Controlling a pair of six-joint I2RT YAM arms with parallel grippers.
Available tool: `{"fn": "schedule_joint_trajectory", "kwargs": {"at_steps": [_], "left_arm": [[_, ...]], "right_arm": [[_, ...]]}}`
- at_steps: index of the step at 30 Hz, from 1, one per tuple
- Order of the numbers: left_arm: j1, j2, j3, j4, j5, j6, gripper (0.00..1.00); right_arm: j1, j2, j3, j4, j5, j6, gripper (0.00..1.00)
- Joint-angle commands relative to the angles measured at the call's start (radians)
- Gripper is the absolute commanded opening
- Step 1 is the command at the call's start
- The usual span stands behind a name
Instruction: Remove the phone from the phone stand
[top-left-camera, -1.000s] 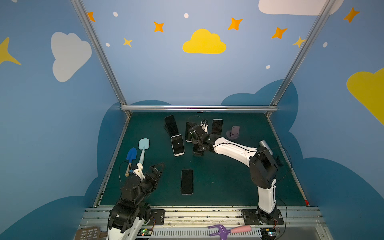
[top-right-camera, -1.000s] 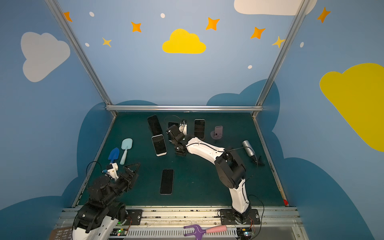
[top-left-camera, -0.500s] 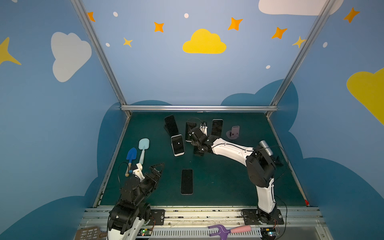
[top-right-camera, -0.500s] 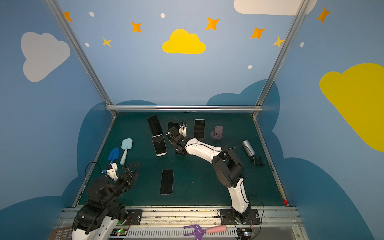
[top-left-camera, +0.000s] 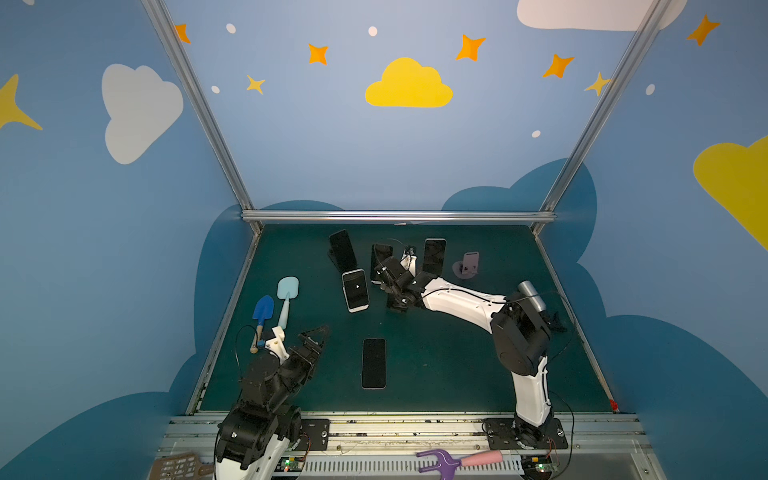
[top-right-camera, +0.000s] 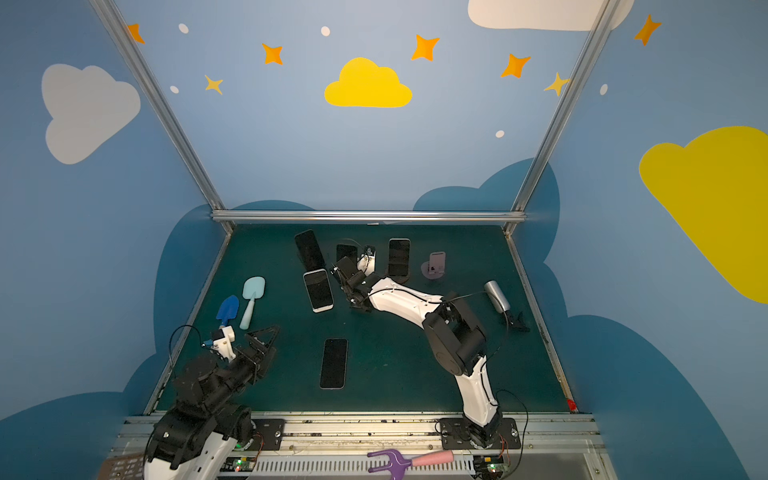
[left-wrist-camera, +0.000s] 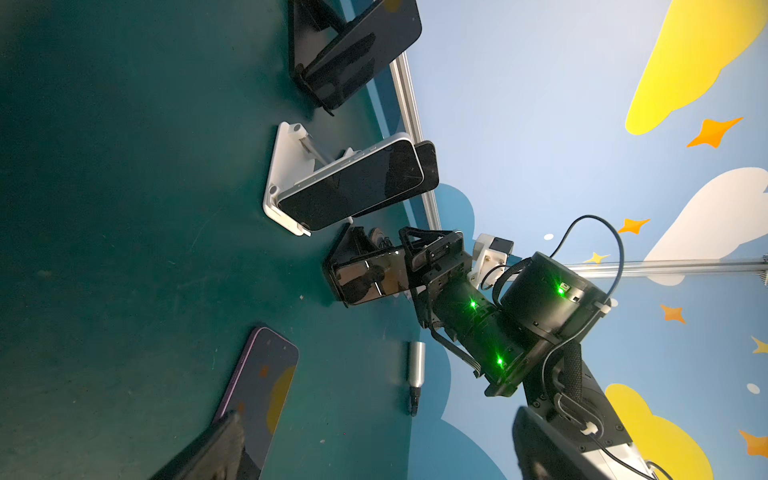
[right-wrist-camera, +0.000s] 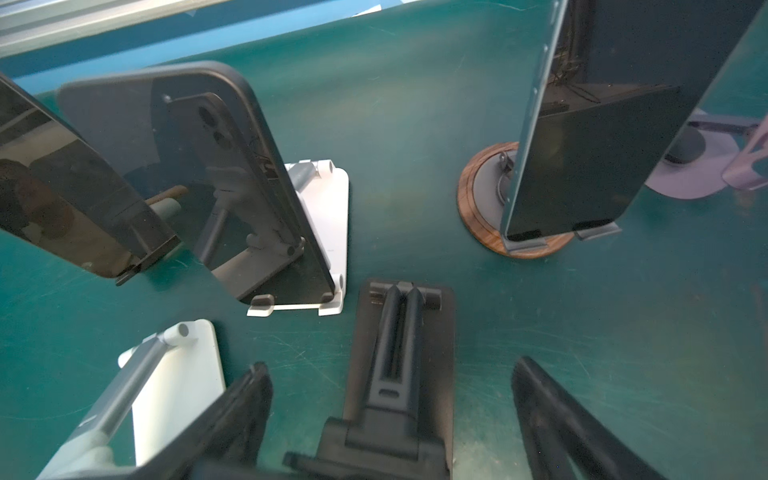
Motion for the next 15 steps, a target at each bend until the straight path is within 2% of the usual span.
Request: {"fn": "schedule_joint_trajectory", "kwargs": {"at_steps": [1,7,15], "left_arm": [[-0.003,-0.016,0.001,-0.004,0.002,0.012,1.0],[-0.002,-0.021,0.014,-0.026,0.001,0.021,1.0],[-0.002,-0.021,0.017,-0.032,0.001,0.023,1.0]], "right_arm": [[0.018,0.029,0.038,-0.06,0.064,0.059,0.91],[0.021,0.045,0.037,-0.054,0.082,0.073,0.89],[0.02,0.062,0.045,-0.051,0.082,0.054,0.75]]}}
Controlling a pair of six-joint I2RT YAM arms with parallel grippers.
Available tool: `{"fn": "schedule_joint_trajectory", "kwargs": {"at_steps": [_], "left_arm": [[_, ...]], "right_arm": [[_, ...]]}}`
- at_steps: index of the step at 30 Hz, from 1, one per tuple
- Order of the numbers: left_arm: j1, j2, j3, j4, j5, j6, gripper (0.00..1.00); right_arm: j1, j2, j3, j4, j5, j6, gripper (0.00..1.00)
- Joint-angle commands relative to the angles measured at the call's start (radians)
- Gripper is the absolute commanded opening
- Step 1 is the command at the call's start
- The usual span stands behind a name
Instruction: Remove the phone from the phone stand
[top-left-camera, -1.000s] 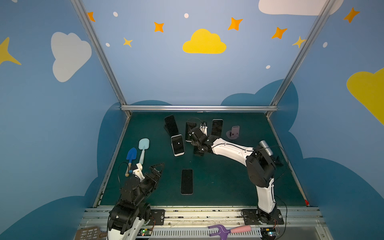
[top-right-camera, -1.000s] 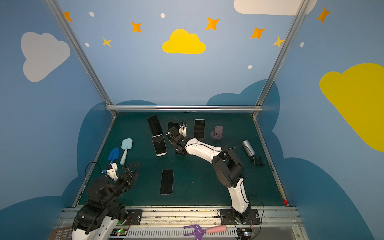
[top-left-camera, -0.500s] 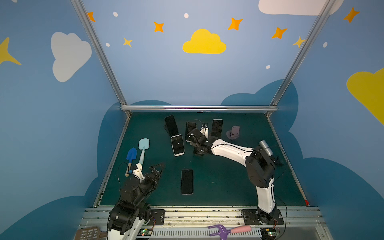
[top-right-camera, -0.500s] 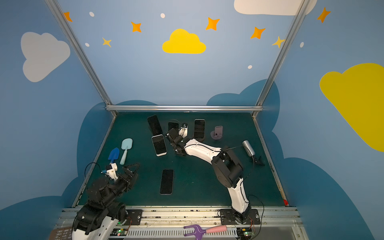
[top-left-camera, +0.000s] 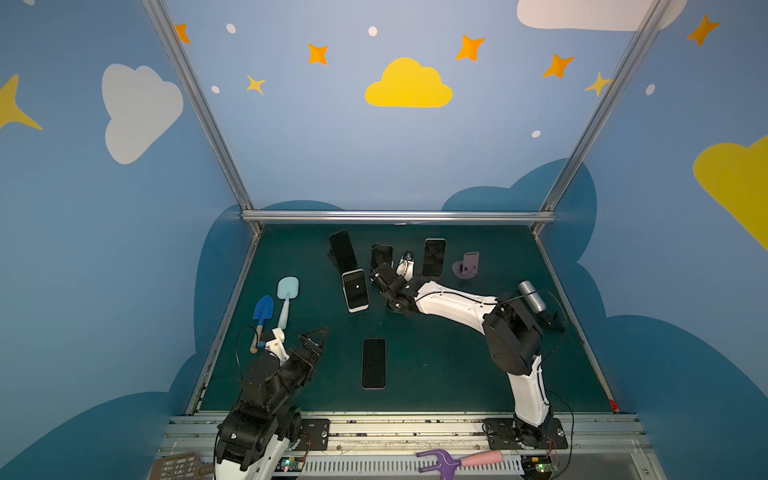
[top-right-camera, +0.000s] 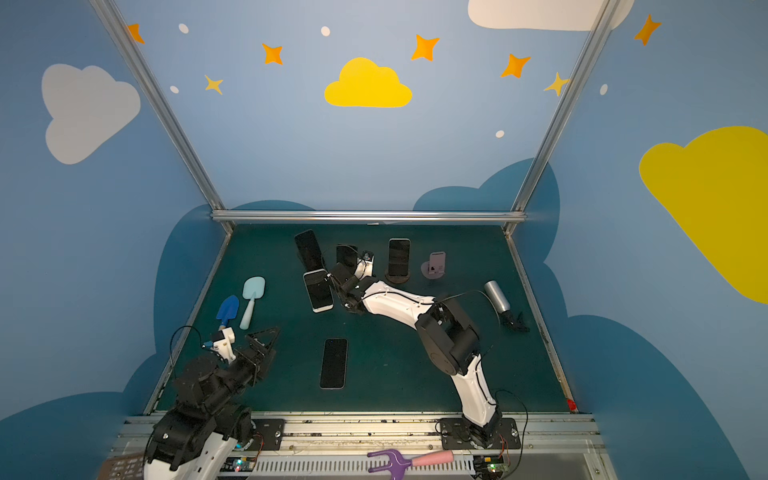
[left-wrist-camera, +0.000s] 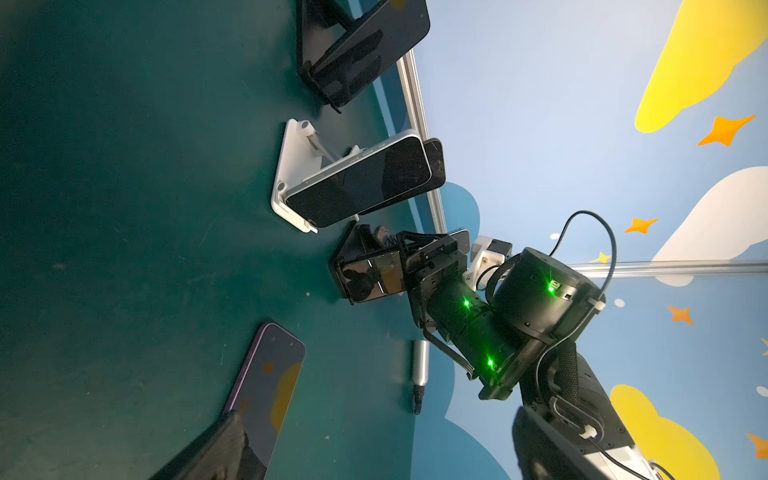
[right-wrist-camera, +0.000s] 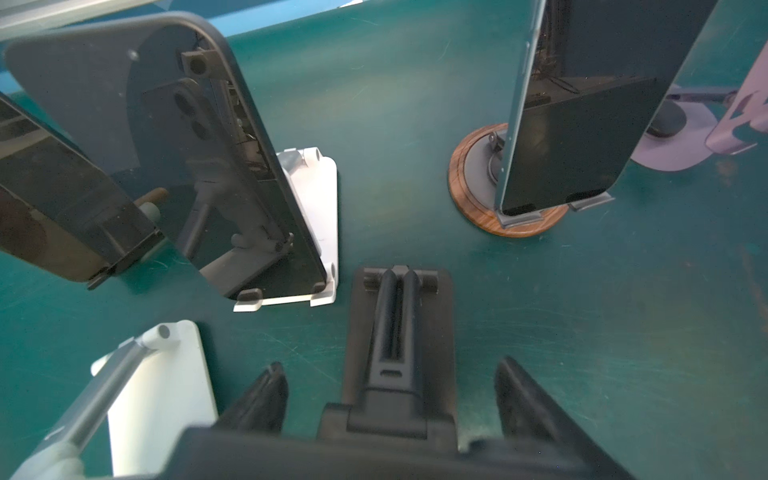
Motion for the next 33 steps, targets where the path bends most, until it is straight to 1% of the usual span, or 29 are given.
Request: {"fn": "schedule_joint_trajectory", "kwargs": {"at_steps": [1,5,9,17,24,33], "left_arm": [[-0.002,-0.015,0.018,-0.007,-0.001,0.02,1.0],[-0.002,-0.015,0.019,-0.009,-0.001,0.022,1.0],[-0.002,-0.015,0.021,-0.009,-0.003,0.022,1.0],[-0.001,-0.015,0.016,0.007,-0.005,0.017,1.0],[-0.002,0.004,0.01,0.051,-0.007,0.011,1.0],[-0.002,0.037,0.018,0.076,-0.01,0.018,1.0]], "right_arm": [[-0.003,0.023,0.027,-0.018,0.022,-0.003,0.75],[-0.008,0.025,0.028,-0.011,0.025,-0.026,0.74],[-0.003,0.013,0.03,0.004,0.033,-0.067,0.7],[0.025,-0.08,-0.009,0.079,0.071,-0.221,0.67],[0.021,-0.153,-0.054,0.106,0.043,-0.256,0.66],[0.022,-0.227,-0.113,0.131,0.039,-0.281,0.65]]}}
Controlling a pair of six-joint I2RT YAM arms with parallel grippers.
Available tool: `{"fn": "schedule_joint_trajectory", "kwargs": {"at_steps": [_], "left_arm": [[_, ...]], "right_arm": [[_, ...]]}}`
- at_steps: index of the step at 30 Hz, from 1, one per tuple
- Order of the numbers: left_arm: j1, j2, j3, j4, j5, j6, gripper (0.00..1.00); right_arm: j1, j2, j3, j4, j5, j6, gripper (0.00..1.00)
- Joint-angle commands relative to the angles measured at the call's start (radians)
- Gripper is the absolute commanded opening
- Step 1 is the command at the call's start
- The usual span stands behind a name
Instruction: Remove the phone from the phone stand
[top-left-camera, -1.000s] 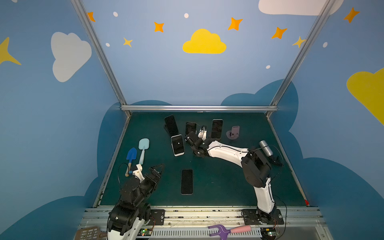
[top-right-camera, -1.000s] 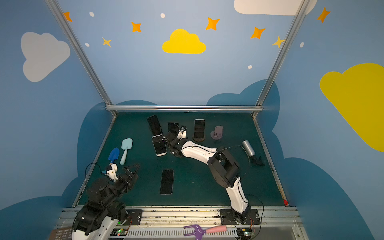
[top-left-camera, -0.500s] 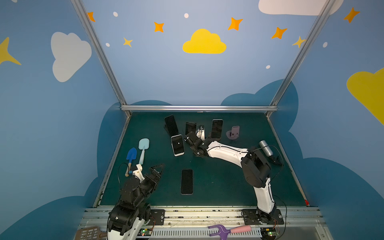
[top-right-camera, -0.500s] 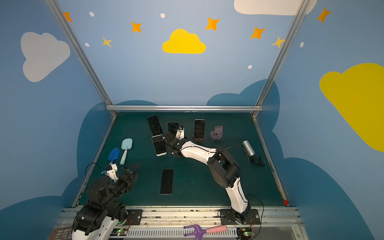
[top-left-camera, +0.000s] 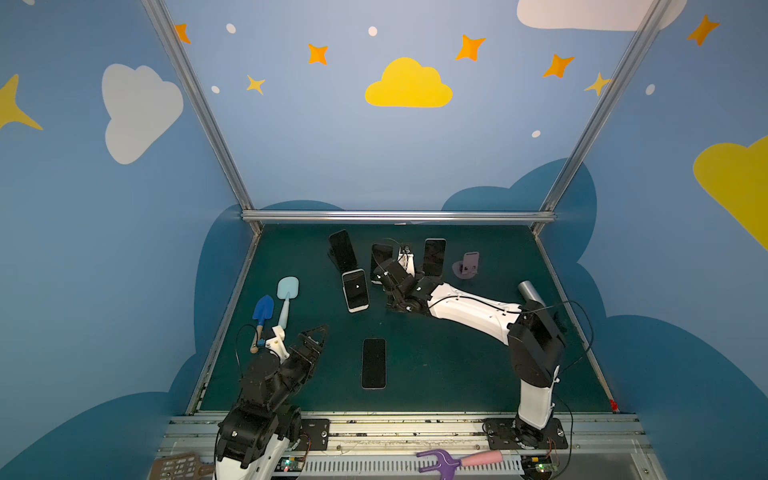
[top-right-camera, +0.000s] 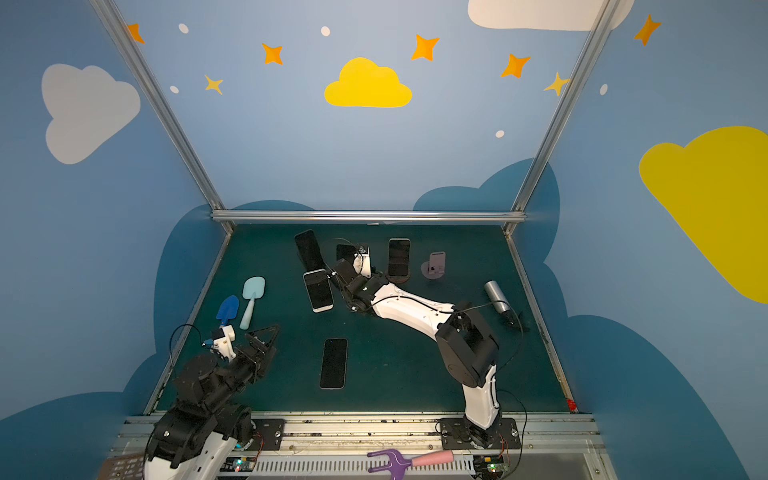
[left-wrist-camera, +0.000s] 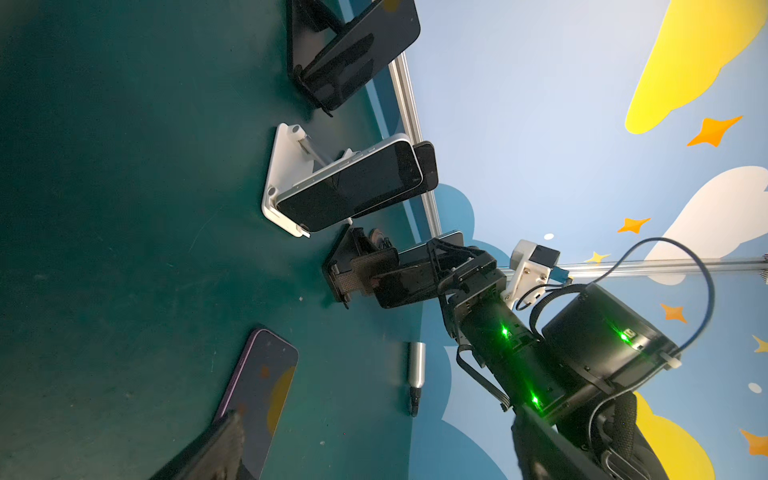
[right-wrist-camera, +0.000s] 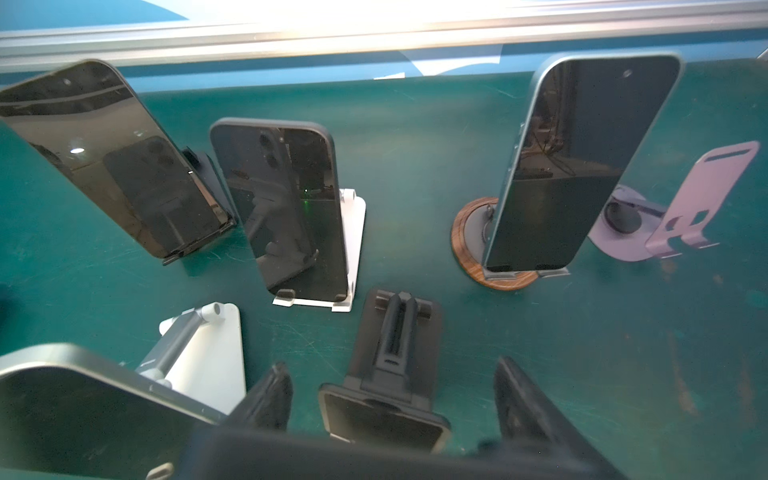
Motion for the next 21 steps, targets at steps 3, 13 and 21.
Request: {"fn": "schedule_joint_trajectory", "kwargs": {"at_steps": [3,13,21], "left_arm": [[-0.002,0.018,0.02,0.036,-0.014,0.022,1.0],[-0.002,0.086,0.015,0.083,-0.003,0.028,1.0],[-0.002,0.198,-0.025,0.157,0.02,0.001,1.0]], "right_arm": [[0.001,-0.094,-0.048,0.043,0.015,-0.025,0.65],[0.007,-0.226,-0.16,0.03,0.012,-0.033,0.63],[0.04,-0.295,-0.232,-0.027,-0.033,0.025,0.62]]}}
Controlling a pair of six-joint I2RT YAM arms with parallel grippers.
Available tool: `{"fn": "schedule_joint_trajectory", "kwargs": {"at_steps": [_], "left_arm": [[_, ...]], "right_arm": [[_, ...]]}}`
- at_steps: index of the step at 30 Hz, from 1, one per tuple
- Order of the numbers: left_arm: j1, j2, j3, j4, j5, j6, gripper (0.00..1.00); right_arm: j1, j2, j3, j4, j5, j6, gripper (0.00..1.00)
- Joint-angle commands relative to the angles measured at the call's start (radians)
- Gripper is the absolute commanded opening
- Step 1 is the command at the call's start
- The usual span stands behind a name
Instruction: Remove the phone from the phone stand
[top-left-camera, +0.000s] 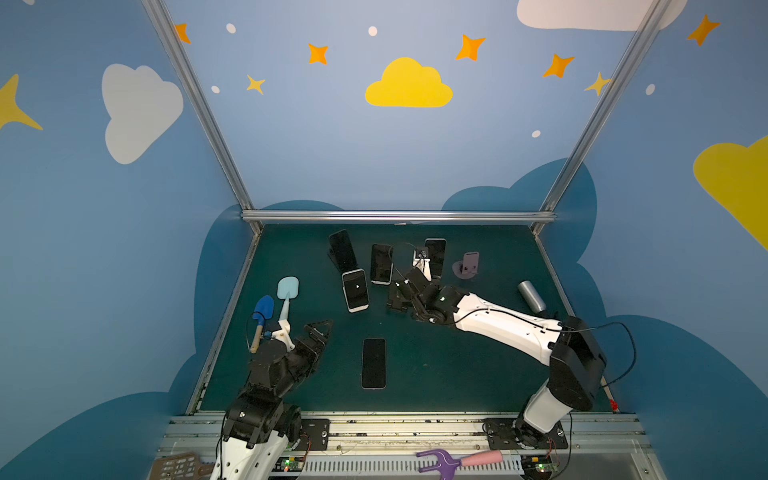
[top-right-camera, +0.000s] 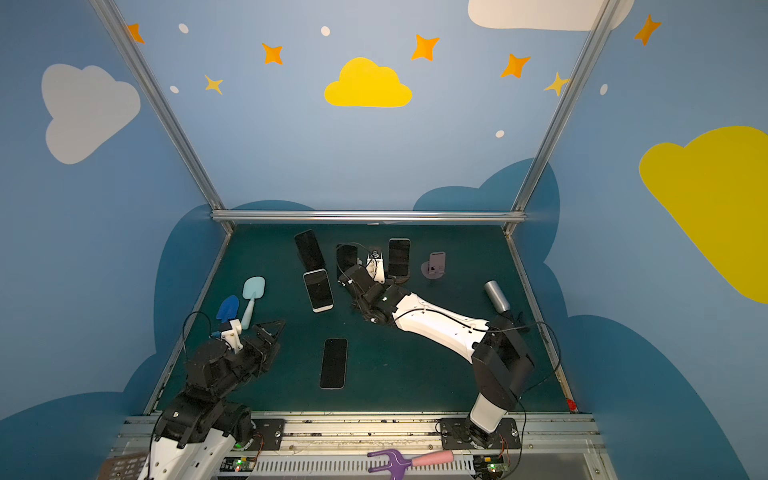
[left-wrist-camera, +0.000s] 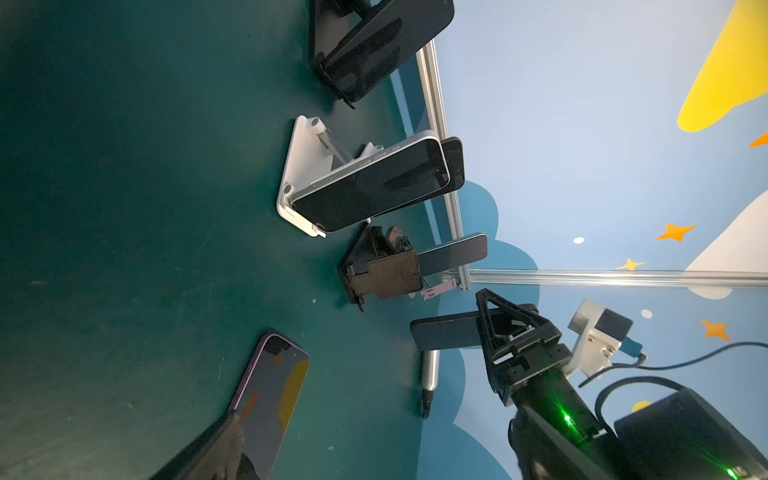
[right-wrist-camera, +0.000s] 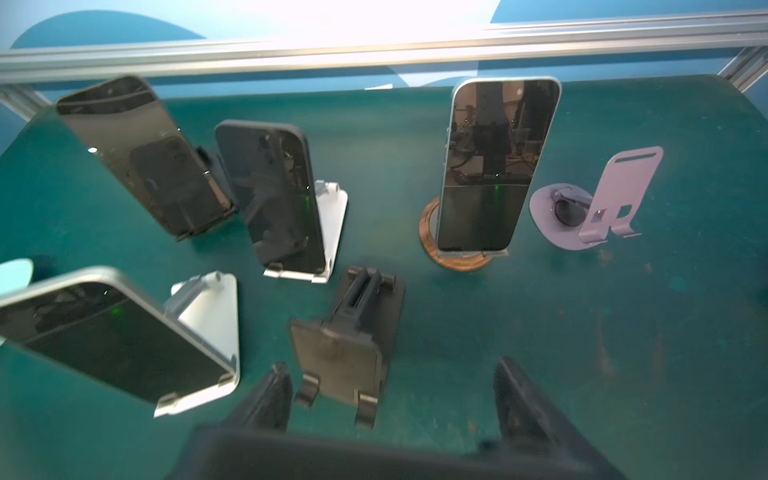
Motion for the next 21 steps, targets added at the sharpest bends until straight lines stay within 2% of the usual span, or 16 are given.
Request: {"fn": "schedule_joint_trajectory", "kwargs": {"at_steps": [1,7,12,14,21], "left_arm": [[-0.002,0.015,-0.014,0.05,0.009,0.003,1.0],[-0.002,0.002,-0.053,0.089,0.015,-0.024,1.0],[-0.004,0.004,-0.093,0.143,0.038,-0.068,1.0],[-0.006,0.003,-0.093,0.148,0.04,-0.071,1.0],[-0.01,0.004,-0.099,0.16,0.046,-0.087,1.0]], "right_arm": [[0.02,-0.073,-0.042,-0.025,-0.023,0.041,0.62],[0.055,-0.108,-0.046,-0.197,-0.112,0.166,0.62],[0.064,-0.095,-0.036,-0.351,-0.261,0.305,0.61],[0.072,-0.087,-0.047,-0.352,-0.313,0.338,0.61],[0.1,-0.056,-0.098,-0.311,-0.352,0.381,0.59]]}}
